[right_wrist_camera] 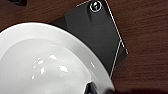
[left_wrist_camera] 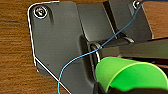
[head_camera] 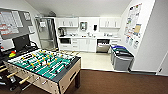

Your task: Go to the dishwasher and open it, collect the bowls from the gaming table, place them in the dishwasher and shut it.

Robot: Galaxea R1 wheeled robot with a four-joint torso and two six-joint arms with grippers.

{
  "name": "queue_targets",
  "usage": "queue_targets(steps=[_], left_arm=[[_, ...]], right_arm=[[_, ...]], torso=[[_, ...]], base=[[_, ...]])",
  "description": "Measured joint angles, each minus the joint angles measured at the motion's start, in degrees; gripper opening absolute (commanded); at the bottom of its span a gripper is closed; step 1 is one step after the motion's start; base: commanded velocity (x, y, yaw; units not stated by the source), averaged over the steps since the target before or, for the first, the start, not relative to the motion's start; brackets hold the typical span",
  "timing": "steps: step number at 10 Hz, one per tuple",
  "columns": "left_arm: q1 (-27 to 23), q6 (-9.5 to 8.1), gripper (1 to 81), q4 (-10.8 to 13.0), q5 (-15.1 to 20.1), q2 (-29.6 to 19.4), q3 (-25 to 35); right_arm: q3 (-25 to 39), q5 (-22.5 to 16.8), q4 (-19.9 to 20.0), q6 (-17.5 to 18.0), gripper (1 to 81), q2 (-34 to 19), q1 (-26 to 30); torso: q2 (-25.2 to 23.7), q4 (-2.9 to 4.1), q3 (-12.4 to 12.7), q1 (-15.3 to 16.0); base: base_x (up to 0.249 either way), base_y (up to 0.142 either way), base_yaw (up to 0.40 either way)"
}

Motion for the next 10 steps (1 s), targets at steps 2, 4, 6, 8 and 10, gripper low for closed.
queue_targets(steps=[2, 4, 6, 8, 10], left_arm=[[-0.28, -0.02, 1.0, 0.0, 0.02, -0.21, -0.22], [0.02, 0.0, 1.0, 0.0, 0.05, -0.13, -0.2], [-0.02, 0.0, 1.0, 0.0, -0.04, 0.04, -0.04], [0.05, -0.02, 1.0, 0.0, 0.07, -0.05, -0.13], [0.0, 0.0, 1.0, 0.0, 0.02, -0.18, -0.13]], right_arm=[[0.17, 0.24, 0.0, 0.0, 1.0, 0.39, 0.26], [0.17, 0.02, -0.05, 0.0, 1.0, 0.28, -0.02], [0.09, 0.05, -0.07, 0.0, 1.0, 0.06, -0.05], [0.11, 0.05, -0.13, 0.0, 1.0, 0.26, -0.11], [0.11, 0.07, -0.13, 0.0, 1.0, 0.23, -0.02]], torso=[[0.0, 0.0, 0.02, -0.02], [0.0, 0.0, 0.02, -0.02], [0.0, 0.0, 0.02, -0.02], [0.0, 0.0, 0.02, -0.05], [0.0, 0.0, 0.02, -0.02]], base=[[0.14, -0.063, 0.0], [0.14, 0.0, 0.0], [0.14, 0.0, 0.0], [0.14, 0.0, 0.0], [0.14, 0.0, 0.0]])
